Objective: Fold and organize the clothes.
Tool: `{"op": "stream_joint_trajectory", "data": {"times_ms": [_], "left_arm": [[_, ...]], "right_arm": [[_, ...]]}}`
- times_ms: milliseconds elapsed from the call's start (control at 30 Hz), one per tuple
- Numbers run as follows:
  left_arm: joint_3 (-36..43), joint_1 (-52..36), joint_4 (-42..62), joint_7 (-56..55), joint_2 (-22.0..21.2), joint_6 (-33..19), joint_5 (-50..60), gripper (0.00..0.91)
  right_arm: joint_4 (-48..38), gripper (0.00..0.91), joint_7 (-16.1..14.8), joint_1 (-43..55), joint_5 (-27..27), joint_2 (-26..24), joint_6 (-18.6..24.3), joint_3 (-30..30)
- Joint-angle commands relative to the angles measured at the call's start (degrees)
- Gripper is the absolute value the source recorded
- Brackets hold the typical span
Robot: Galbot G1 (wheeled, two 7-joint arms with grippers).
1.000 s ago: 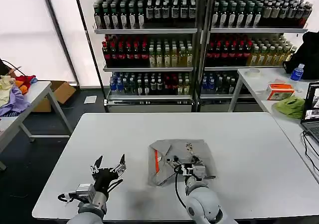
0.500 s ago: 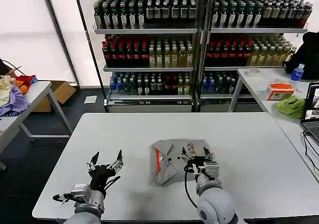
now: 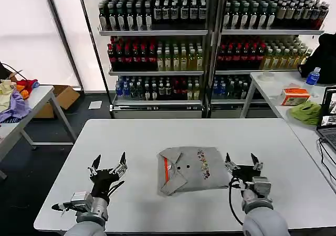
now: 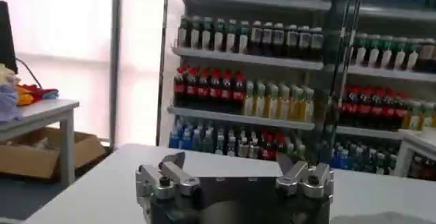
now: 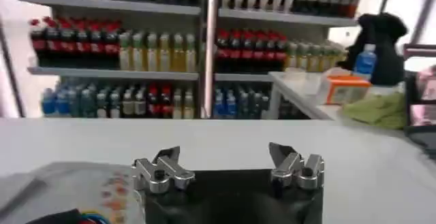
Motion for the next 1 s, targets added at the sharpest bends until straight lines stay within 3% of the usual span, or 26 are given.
{"op": "stream_joint_trajectory", "data": {"times_ms": [33, 400, 1000], "left_arm": [[-0.56, -0.17, 0.06, 0.09, 0.24, -0.69, -0.23, 0.907], [-1.18, 0.76, -0.19, 0.31, 1.08, -1.45, 1.42, 0.907], [-0.54, 0.53, -0.36, 1.10, 0.87, -1.54, 0.58, 0.907]], "right_arm": [[-0.71, 0.907, -1.40, -6.20, -0.52, -3.01, 1.28, 11.22], [0.63, 0.907, -1.22, -6.17, -0.28, 0.15, 0.61, 8.63], [1.16, 0.907, -1.81, -6.76, -0.16, 0.04, 0.73, 9.35]]}}
